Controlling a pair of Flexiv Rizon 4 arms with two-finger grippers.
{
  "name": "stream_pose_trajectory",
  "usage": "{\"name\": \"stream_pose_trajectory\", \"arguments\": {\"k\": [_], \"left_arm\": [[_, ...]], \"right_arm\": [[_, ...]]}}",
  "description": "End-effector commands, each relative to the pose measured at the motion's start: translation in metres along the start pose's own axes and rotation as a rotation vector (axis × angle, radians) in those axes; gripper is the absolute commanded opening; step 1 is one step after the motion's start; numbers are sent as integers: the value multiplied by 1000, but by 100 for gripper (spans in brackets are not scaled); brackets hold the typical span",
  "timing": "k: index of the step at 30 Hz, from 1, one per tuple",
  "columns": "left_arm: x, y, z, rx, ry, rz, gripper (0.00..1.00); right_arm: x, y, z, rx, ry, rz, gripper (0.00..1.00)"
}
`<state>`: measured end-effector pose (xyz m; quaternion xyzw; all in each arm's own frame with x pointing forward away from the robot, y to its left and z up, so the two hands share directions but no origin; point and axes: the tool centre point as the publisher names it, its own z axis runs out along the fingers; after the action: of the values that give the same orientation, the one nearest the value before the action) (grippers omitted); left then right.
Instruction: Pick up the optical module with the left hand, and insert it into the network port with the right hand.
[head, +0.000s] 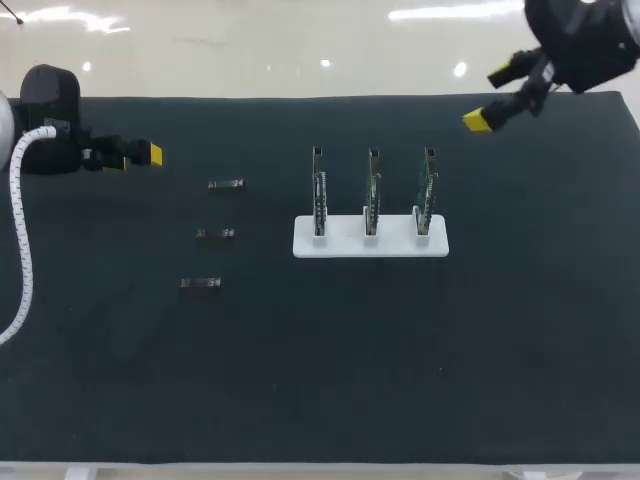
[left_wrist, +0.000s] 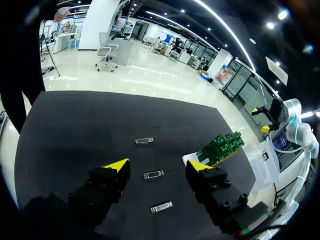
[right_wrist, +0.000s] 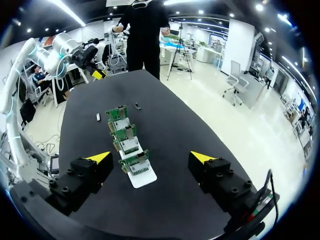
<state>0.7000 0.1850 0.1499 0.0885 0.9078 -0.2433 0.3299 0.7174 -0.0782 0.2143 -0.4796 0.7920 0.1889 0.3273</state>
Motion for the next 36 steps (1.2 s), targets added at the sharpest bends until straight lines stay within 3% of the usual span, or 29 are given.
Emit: {"name": "stream_pose_trajectory", "arguments": {"k": [1,7,9,23,25,28,34,36], "left_arm": [[0,0,0,0,0,0,100],[0,0,0,0,0,0,100],[0,0,0,0,0,0,100],[0,0,0,0,0,0,100],[0,0,0,0,0,0,100],[0,0,0,0,0,0,100],[0,0,0,0,0,0,100],[0,0,0,0,0,0,100]], "right_arm": [[-20,4,14,-39,-9,-29,100],[-40,21,26,-68,-26,-86,100],[-38,30,28,-67,-26,-4,100],[-38,30,28,-67,-26,-4,100],[-35,15,21,-178,-16,-109,100],[-39,3,15,-280,-2,-209,100],[-48,-8,26,-422,-38,-321,100],[-52,-6,33,-435,-54,-336,100]]}}
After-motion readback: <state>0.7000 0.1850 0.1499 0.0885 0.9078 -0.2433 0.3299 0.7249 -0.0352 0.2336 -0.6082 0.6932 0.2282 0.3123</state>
